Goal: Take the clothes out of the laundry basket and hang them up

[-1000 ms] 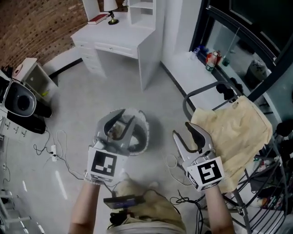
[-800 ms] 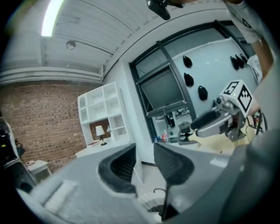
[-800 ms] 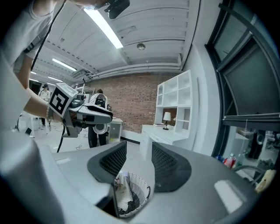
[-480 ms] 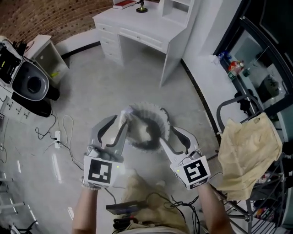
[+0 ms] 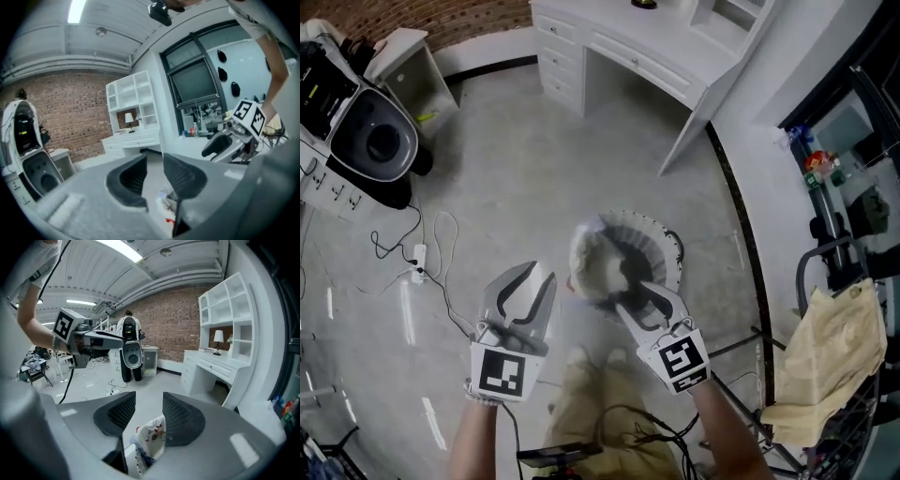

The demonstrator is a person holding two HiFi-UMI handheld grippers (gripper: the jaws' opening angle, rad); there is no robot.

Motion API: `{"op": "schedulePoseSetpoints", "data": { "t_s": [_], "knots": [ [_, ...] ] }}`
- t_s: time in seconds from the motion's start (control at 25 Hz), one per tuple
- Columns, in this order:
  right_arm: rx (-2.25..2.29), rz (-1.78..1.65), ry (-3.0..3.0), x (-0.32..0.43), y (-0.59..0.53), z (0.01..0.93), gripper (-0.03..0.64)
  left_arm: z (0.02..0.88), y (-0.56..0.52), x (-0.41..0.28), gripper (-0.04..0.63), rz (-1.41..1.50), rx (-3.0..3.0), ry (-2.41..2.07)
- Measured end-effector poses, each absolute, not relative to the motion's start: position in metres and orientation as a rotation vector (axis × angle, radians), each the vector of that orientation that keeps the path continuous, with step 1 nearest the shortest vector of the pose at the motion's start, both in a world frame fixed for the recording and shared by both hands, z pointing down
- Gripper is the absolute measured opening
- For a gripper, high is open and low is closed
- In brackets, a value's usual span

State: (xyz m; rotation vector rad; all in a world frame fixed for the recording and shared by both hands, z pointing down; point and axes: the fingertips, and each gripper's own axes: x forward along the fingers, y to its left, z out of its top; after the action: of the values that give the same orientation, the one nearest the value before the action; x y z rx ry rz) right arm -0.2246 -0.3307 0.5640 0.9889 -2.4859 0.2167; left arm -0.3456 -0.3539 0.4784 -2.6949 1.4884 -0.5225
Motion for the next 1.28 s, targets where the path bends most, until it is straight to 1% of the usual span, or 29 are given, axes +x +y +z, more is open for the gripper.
{"op": "schedulePoseSetpoints", "data": {
  "t_s": [0.24,0.56,0.8,1.0,1.04,1.12,1.16,1.24,1.28],
  "knots": [
    [0.777,0.254,-2.402,-0.264,-0.347,0.657,0.172,0.531,-0.367,-0.386,0.101,-0.557,-2.67,1.678],
    [0.565,0.297,-2.383,-0.305,-0.358,0.782,0.172,0.622,-0.384,-0.418,0.095,-0.57,-2.646,1.833],
    [0.481,0.344,-2.302,-0.315,-0.35,0.88,0.172,0.709,-0.381,-0.418,0.094,-0.621,-2.646,1.873],
    [0.462,0.353,-2.263,-0.315,-0.343,0.918,0.17,0.752,-0.38,-0.41,0.094,-0.653,-2.69,1.891],
    [0.461,0.357,-2.251,-0.316,-0.341,0.922,0.165,0.756,-0.381,-0.409,0.094,-0.656,-2.7,1.889],
    [0.466,0.38,-2.234,-0.316,-0.339,0.925,0.084,0.76,-0.381,-0.408,0.094,-0.666,-2.711,1.873],
    [0.48,0.397,-2.233,-0.315,-0.339,0.922,0.071,0.759,-0.381,-0.407,0.094,-0.673,-2.71,1.861],
    [0.517,0.415,-2.239,-0.31,-0.342,0.908,0.017,0.751,-0.381,-0.406,0.094,-0.679,-2.703,1.849],
    [0.53,0.414,-2.242,-0.306,-0.343,0.9,0.017,0.744,-0.381,-0.405,0.094,-0.679,-2.7,1.85]
  ]
}}
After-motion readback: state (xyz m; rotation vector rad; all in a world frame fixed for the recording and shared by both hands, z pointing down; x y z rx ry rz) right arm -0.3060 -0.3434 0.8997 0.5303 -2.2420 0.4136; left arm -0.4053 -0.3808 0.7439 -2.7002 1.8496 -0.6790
